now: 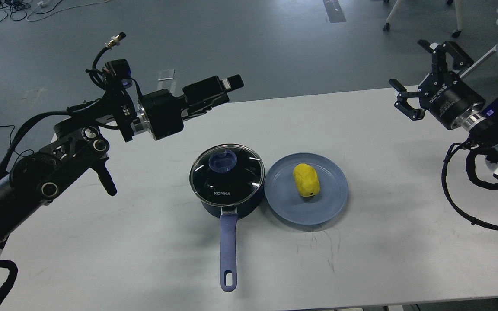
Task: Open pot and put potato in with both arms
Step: 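Move the left gripper over the pot and lower it to the lid knob, then grasp the blue knob of the glass lid with the left gripper, then lift the glass lid off the pot with the left gripper, then lower the lid onto the table beside the pot with the left gripper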
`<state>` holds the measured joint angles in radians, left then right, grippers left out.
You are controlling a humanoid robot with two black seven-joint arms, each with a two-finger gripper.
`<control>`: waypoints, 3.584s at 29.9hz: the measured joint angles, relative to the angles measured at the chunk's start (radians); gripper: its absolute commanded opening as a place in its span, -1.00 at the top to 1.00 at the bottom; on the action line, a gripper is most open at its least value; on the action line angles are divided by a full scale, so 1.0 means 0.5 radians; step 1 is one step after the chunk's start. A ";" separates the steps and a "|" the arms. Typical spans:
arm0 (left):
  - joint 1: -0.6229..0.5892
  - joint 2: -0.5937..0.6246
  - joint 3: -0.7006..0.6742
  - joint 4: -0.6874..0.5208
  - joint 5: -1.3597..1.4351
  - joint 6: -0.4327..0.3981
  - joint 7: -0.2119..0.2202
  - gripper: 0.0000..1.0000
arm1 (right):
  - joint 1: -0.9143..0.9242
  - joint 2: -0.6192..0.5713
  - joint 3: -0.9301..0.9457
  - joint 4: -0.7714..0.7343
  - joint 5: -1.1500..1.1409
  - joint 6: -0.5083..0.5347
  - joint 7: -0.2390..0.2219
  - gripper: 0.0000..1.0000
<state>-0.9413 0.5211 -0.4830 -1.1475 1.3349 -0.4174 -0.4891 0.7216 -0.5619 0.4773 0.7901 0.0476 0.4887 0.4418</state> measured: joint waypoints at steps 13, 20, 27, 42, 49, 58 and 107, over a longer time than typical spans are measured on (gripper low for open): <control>-0.019 0.004 0.297 -0.136 1.520 0.362 0.000 -0.95 | -0.001 0.003 0.000 -0.004 0.000 0.000 0.000 -1.00; -0.005 0.006 0.364 -0.046 1.633 0.370 0.001 -0.95 | 0.011 -0.002 -0.006 -0.009 0.000 0.000 0.000 -1.00; 0.019 -0.008 0.373 -0.030 1.630 0.370 0.001 -0.95 | 0.006 -0.005 -0.010 -0.007 0.000 0.000 0.000 -1.00; 0.076 0.007 0.373 -0.027 1.543 0.372 0.001 -0.88 | 0.005 0.001 -0.002 -0.014 0.000 0.000 0.000 -1.00; 0.079 -0.007 0.373 -0.026 1.536 0.372 0.001 -0.77 | 0.006 -0.002 -0.002 -0.016 0.000 0.000 0.000 -1.00; 0.079 -0.008 0.373 -0.020 1.534 0.372 0.001 -0.11 | 0.006 0.004 -0.004 -0.016 0.000 0.000 0.000 -1.00; 0.465 0.589 0.453 0.384 1.348 0.943 0.001 0.21 | 0.011 0.004 -0.007 -0.019 0.000 0.000 0.000 -1.00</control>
<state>-0.7087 0.8158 -0.2563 -0.9555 2.0088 0.0539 -0.4885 0.7271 -0.5601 0.4739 0.7807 0.0476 0.4887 0.4417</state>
